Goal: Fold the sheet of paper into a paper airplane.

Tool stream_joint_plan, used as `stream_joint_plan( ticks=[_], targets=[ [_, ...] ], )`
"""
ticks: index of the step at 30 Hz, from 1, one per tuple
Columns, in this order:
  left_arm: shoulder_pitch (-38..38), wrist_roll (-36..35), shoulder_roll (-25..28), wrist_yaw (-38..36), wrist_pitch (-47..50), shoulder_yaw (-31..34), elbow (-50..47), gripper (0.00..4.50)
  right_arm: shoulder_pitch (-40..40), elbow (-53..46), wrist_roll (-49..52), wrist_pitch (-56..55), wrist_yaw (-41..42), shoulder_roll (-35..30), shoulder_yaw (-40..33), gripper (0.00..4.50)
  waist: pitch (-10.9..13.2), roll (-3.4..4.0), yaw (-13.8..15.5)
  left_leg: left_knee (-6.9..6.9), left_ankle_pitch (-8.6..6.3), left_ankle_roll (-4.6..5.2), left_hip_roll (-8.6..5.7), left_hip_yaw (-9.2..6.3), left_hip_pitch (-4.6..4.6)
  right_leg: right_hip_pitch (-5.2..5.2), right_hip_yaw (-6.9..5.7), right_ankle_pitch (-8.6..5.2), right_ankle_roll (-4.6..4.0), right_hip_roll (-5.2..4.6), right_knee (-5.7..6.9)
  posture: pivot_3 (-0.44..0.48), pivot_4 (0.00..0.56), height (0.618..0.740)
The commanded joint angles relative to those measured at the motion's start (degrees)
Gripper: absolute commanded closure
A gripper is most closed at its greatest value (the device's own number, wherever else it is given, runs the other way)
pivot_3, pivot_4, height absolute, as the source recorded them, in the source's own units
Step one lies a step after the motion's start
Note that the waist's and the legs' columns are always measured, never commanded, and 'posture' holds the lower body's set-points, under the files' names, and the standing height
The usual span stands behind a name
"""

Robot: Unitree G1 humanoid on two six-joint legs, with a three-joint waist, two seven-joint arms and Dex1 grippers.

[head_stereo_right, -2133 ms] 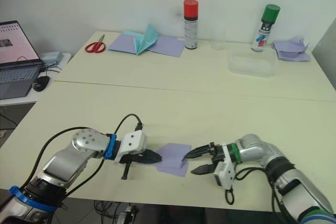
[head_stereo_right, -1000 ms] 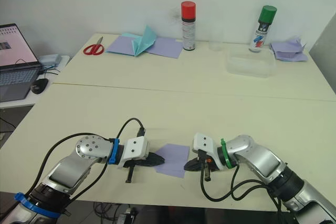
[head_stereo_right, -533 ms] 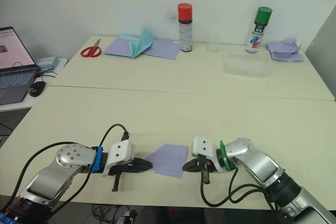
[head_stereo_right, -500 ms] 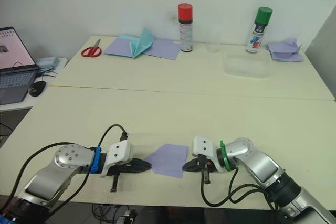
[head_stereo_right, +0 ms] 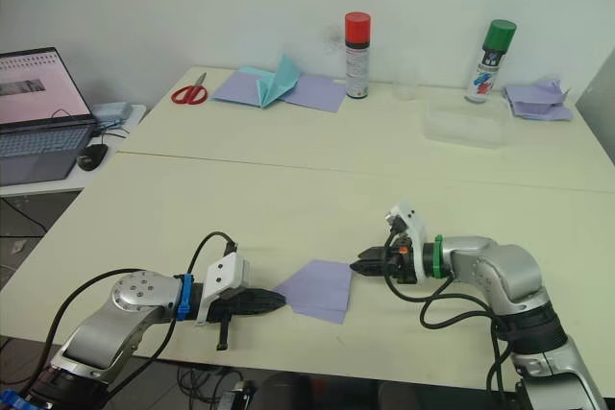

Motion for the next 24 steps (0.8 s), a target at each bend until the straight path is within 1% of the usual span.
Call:
stream_joint_plan(
  ticks=[1, 3, 5, 9, 13, 14, 16, 17, 19, 24],
  targets=[
    [1.8, 3.2, 0.1, 1.3, 3.0, -3.5, 3.5, 4.50, 0.5, -1.4, 3.8, 8.5, -4.8, 2.8, -3.7, 1.35, 0.0, 0.09, 0.0, -0.02, 0.00, 0.01, -0.02, 0.03, -0.03, 0.03, 0.01, 0.00, 0.00, -0.02, 0.00, 0.000, 0.150, 0.740],
    [1.5, 3.2, 0.1, 1.1, 3.1, -3.5, 3.8, 4.50, 0.2, -0.7, 5.1, 13.3, -7.2, 5.6, -5.6, 0.62, -0.1, 0.13, 0.0, -0.03, 0.00, 0.01, -0.02, 0.05, -0.05, 0.02, 0.02, 0.00, 0.00, -0.02, 0.00, 0.000, 0.150, 0.740],
    [1.1, 3.4, 0.3, 0.9, 2.9, -3.6, 4.1, 4.50, -0.1, 0.3, 5.2, 17.3, -10.0, 8.2, -7.4, 0.04, -0.1, 0.16, 0.0, -0.03, 0.00, 0.01, -0.01, 0.04, -0.04, 0.01, 0.01, 0.00, 0.00, -0.02, 0.00, 0.000, 0.150, 0.740],
    [0.7, 3.7, 0.6, 0.6, 2.6, -3.7, 4.7, 4.50, -0.5, 1.7, 5.5, 21.8, -14.1, 14.1, -11.4, 0.04, -0.3, 0.15, -0.1, -0.05, -0.01, 0.01, -0.01, 0.04, -0.02, -0.13, 0.00, -0.01, 0.02, -0.02, 0.00, 0.000, 0.150, 0.740],
    [0.7, 3.9, 0.6, 0.5, 2.7, -3.8, 4.5, 4.50, -0.8, 1.9, 5.0, 20.9, -15.7, 17.3, -11.5, 0.04, -0.3, 0.21, -0.1, -0.08, -0.01, 0.01, -0.01, 0.05, -0.01, -0.17, 0.00, -0.04, 0.05, -0.02, -0.02, 0.000, 0.150, 0.740],
    [0.7, 3.9, 0.6, 0.5, 2.7, -3.8, 4.4, 4.50, -0.8, 1.9, 4.6, 19.7, -16.1, 17.7, -11.2, 0.21, -0.3, 0.21, -0.1, -0.08, -0.01, 0.01, -0.01, 0.05, -0.02, -0.18, -0.01, -0.13, 0.21, -0.02, -0.02, 0.000, 0.150, 0.740],
    [0.9, 4.0, 0.6, 0.6, 2.7, -3.9, 4.4, 4.50, -0.8, 1.7, 4.6, 17.2, -15.1, 17.3, -9.6, 0.63, -0.3, 0.22, -0.1, -0.09, -0.01, 0.01, -0.01, 0.05, -0.02, -0.19, 0.00, -0.15, 0.24, -0.02, -0.02, 0.000, 0.150, 0.740],
    [1.0, 4.0, 0.7, 0.6, 2.6, -3.9, 4.4, 4.50, -0.7, 1.3, 4.6, 16.3, -14.6, 16.7, -8.7, 0.95, -0.3, 0.24, -0.1, -0.09, -0.01, 0.01, -0.01, 0.05, -0.04, -0.21, 0.00, -0.15, 0.24, -0.02, -0.02, 0.000, 0.150, 0.740],
    [1.2, 4.1, 0.9, 0.6, 2.5, -3.9, 4.3, 4.50, -0.4, 0.7, 5.0, 15.1, -13.8, 15.8, -7.4, 1.78, -0.3, 0.25, -0.1, -0.09, -0.01, 0.02, -0.03, 0.06, -0.07, -0.24, 0.02, -0.15, 0.24, -0.02, -0.03, 0.000, 0.150, 0.740],
    [1.5, 4.7, 1.4, 0.5, 1.8, -3.9, 4.6, 4.50, 0.5, -1.1, 5.1, 10.3, -11.8, 14.2, -4.5, 3.60, -0.3, 0.25, -0.2, -0.15, -0.01, 0.03, -0.03, 0.06, -0.07, -0.24, 0.02, -0.15, 0.25, -0.03, -0.09, 0.000, 0.150, 0.740]
  ],
)
